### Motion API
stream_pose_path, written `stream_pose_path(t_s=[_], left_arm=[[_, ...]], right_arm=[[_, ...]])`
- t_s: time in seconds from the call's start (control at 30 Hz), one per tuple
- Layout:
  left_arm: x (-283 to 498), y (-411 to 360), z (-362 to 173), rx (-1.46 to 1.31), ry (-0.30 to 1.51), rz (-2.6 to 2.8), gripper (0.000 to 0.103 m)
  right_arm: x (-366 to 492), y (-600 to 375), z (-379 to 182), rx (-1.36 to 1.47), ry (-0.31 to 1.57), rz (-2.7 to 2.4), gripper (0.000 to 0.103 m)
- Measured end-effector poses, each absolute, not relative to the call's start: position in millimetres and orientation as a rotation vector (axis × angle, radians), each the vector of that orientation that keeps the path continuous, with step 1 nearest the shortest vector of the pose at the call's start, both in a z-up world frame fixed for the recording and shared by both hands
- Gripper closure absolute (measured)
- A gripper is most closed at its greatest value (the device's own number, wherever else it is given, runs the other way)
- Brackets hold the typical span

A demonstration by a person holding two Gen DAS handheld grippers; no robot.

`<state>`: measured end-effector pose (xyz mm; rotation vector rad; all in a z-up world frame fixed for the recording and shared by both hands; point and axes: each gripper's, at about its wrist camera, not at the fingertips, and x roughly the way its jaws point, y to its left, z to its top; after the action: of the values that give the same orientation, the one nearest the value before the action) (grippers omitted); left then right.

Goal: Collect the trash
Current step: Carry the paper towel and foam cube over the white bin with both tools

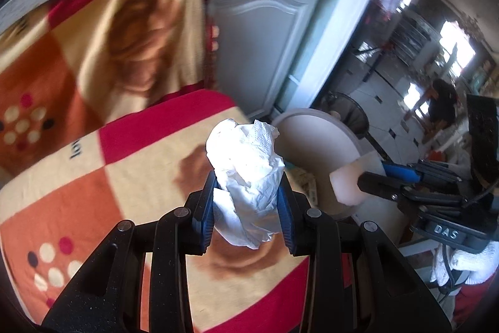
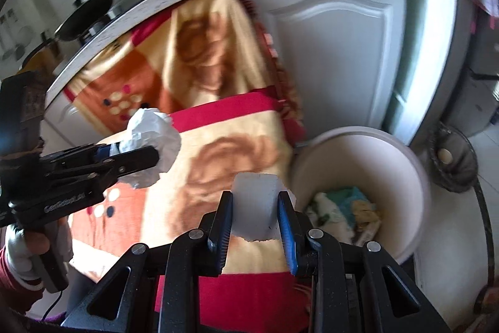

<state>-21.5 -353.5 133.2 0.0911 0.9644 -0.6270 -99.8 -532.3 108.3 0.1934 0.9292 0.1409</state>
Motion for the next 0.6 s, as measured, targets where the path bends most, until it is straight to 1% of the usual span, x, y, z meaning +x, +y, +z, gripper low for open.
stream_pose_path(t_s=[0.3, 0.6], left_arm=[[-18, -411, 125, 0.143, 0.979, -0.693, 0.070], [-12, -448, 112, 0.176, 1.002, -0.720, 0.070]], right_arm=[[-103, -584, 96, 0.239, 0.938, 0.050, 0.076], [-103, -618, 80, 0.285, 0.951, -0.004, 0.076]])
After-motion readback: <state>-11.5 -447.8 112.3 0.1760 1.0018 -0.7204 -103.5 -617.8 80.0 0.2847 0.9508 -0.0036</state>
